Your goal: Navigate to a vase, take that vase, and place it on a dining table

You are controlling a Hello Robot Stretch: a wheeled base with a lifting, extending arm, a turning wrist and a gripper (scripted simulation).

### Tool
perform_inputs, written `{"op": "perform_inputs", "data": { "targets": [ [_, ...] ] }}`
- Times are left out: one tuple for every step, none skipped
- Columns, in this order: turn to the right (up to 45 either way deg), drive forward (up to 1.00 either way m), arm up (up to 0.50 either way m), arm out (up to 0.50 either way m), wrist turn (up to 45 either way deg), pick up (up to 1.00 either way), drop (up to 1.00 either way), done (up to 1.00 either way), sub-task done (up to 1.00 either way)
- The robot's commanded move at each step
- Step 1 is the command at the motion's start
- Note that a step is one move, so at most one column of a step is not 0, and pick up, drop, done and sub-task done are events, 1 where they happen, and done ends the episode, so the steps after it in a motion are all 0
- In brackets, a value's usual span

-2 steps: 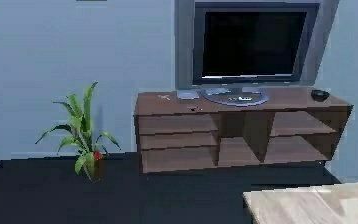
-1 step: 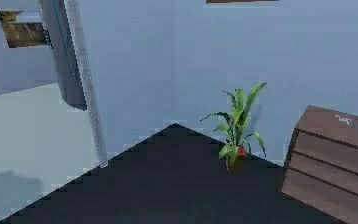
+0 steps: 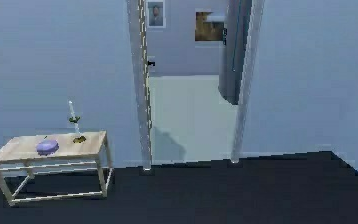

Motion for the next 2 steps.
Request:
{"op": "perform_inputs", "data": {
  "targets": [
    [45.0, 0.00, 0.00, 0.00, 0.0, 0.00, 0.00, 0.00, 0.00],
    [45.0, 0.00, 0.00, 0.00, 0.0, 0.00, 0.00, 0.00, 0.00]
  ]
}}
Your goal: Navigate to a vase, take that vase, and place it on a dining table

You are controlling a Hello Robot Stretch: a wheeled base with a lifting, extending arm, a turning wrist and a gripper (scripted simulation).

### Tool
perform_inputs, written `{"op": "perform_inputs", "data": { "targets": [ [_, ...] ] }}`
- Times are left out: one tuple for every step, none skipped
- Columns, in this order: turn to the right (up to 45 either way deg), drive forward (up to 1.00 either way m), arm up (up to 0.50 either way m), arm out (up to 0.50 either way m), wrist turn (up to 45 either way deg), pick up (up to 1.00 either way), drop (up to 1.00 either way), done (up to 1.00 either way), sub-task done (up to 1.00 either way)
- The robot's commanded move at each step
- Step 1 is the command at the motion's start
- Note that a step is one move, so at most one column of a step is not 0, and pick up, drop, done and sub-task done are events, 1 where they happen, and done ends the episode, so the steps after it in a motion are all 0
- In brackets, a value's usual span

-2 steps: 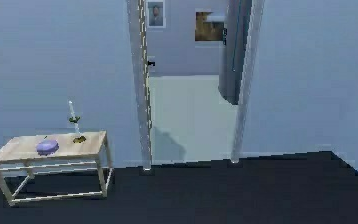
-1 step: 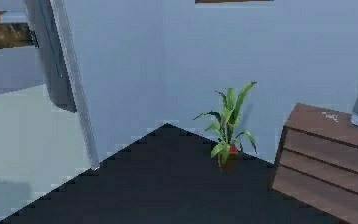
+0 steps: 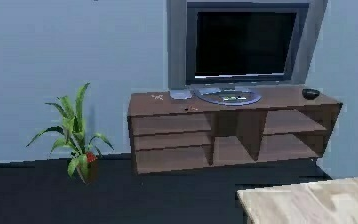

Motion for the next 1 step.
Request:
{"op": "perform_inputs", "data": {
  "targets": [
    [45.0, 0.00, 0.00, 0.00, 0.0, 0.00, 0.00, 0.00, 0.00]
  ]
}}
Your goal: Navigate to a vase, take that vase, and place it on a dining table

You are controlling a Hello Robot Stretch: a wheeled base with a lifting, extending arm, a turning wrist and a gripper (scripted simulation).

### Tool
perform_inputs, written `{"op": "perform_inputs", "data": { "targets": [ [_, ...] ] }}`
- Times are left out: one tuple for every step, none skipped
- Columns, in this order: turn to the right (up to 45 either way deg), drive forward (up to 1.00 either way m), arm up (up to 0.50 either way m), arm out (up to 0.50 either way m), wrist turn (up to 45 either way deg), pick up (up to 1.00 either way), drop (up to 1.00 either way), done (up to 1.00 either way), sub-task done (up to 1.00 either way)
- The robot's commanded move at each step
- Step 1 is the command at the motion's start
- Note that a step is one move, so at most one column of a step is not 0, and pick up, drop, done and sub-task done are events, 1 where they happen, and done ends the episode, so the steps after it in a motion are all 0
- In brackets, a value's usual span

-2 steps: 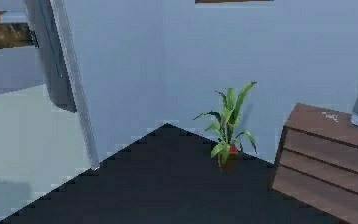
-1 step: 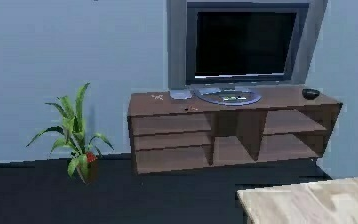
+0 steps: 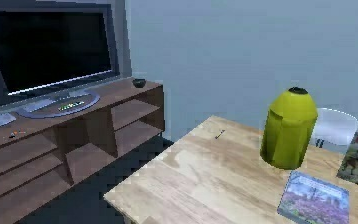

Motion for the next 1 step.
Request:
{"op": "perform_inputs", "data": {
  "targets": [
    [18.0, 0.00, 0.00, 0.00, 0.0, 0.00, 0.00, 0.00, 0.00]
  ]
}}
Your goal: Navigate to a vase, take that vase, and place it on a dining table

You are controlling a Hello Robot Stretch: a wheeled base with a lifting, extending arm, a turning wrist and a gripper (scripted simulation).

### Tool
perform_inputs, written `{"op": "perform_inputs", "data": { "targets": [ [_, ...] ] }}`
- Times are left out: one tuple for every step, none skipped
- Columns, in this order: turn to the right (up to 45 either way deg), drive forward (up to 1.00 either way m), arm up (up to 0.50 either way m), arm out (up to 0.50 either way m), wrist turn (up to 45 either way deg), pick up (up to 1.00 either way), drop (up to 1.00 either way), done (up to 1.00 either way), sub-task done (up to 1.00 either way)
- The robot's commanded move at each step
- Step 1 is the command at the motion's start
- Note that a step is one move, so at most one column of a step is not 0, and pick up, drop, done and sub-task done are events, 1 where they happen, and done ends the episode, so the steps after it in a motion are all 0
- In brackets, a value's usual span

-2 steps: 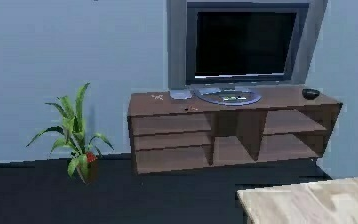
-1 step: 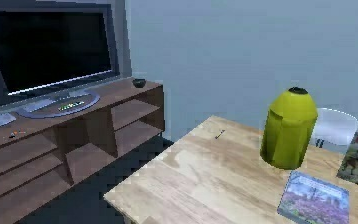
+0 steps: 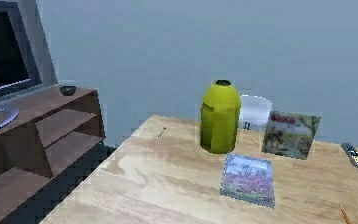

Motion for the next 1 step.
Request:
{"op": "perform_inputs", "data": {
  "targets": [
    [-45.0, 0.00, 0.00, 0.00, 0.0, 0.00, 0.00, 0.00, 0.00]
  ]
}}
